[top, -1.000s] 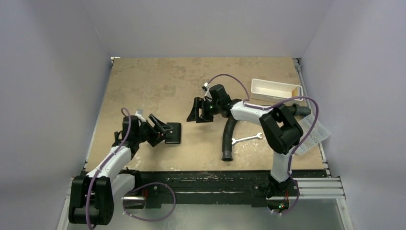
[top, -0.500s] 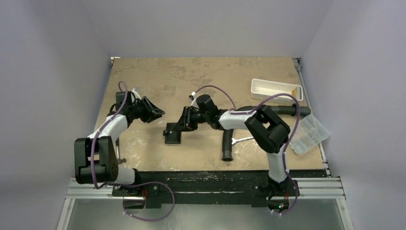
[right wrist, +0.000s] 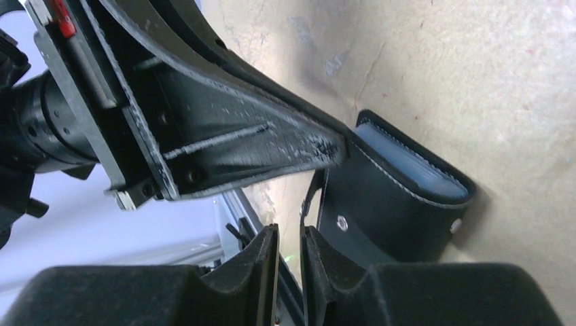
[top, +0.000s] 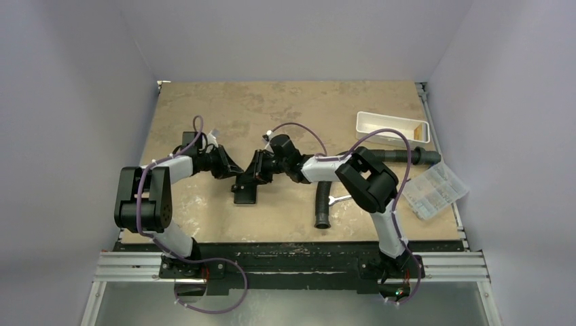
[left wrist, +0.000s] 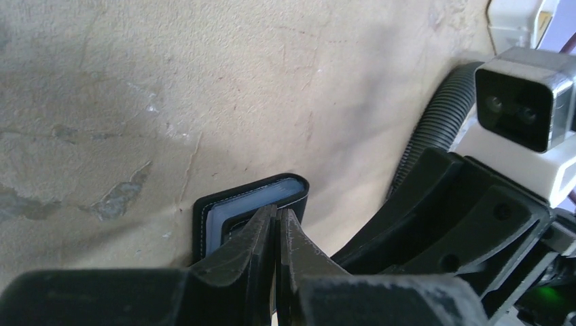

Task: Put the credit cards into the card holder
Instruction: Close the card holder at the center of the board.

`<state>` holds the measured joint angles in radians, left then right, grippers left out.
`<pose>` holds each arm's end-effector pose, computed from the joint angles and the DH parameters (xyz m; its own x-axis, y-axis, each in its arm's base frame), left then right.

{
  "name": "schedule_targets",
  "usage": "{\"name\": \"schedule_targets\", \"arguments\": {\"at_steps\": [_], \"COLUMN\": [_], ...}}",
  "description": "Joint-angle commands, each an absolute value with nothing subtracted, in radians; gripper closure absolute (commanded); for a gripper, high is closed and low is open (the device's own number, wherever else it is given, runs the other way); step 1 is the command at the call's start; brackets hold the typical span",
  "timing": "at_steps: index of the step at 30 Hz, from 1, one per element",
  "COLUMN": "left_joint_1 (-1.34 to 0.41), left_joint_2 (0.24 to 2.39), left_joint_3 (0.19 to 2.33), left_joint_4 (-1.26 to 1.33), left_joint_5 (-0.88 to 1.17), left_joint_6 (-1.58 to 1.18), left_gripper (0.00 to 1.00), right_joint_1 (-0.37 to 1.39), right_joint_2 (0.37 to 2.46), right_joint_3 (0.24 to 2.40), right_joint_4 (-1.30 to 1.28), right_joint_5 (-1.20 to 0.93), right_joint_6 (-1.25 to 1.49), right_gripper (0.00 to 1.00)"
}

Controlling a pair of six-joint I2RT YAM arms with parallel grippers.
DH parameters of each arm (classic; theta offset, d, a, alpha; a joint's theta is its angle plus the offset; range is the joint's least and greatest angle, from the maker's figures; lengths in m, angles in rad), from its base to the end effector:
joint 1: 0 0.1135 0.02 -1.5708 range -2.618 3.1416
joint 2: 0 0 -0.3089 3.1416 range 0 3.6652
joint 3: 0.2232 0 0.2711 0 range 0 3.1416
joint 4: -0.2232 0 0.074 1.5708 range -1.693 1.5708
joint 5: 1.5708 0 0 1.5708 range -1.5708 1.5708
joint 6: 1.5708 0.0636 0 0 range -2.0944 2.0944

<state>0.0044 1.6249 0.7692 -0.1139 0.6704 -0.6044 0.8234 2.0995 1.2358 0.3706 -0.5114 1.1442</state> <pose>0.3256 -0.0381 0.1596 -0.8763 -0.4491 -0.1743 -0.1823 0.6440 -0.7430 0.3219 0.3932 0.1569 -0.9822 0.1081 -0.1536 -0.0930 0.4305 0.8978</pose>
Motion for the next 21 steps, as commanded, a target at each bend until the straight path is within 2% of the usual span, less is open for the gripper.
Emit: {"name": "schedule_targets", "arguments": {"at_steps": [1,11,21], "left_joint_1": [0.008,0.007,0.008], "left_joint_2": [1.629,1.626,1.617], "left_joint_3": [0.808,0.805,0.801], "left_joint_4": [-0.132,-0.141,-0.137], "left_joint_5": [0.666,0.666,0.669], "left_joint_6": [-0.531,-0.524,-0.524], "left_gripper": [0.94,0.94,0.94], "right_joint_1": [0.841,0.854,0.862], "right_joint_2": [2.127,2.149,2.174], "right_joint_3": [1.323,1.356,1.379], "right_joint_4": [0.347,0.292,0.291], "right_joint_5": [-0.484,-0.458,-0.469], "right_joint_6": [1.134,1.108,1.101], "right_gripper": [0.75,0.72,0.77]}}
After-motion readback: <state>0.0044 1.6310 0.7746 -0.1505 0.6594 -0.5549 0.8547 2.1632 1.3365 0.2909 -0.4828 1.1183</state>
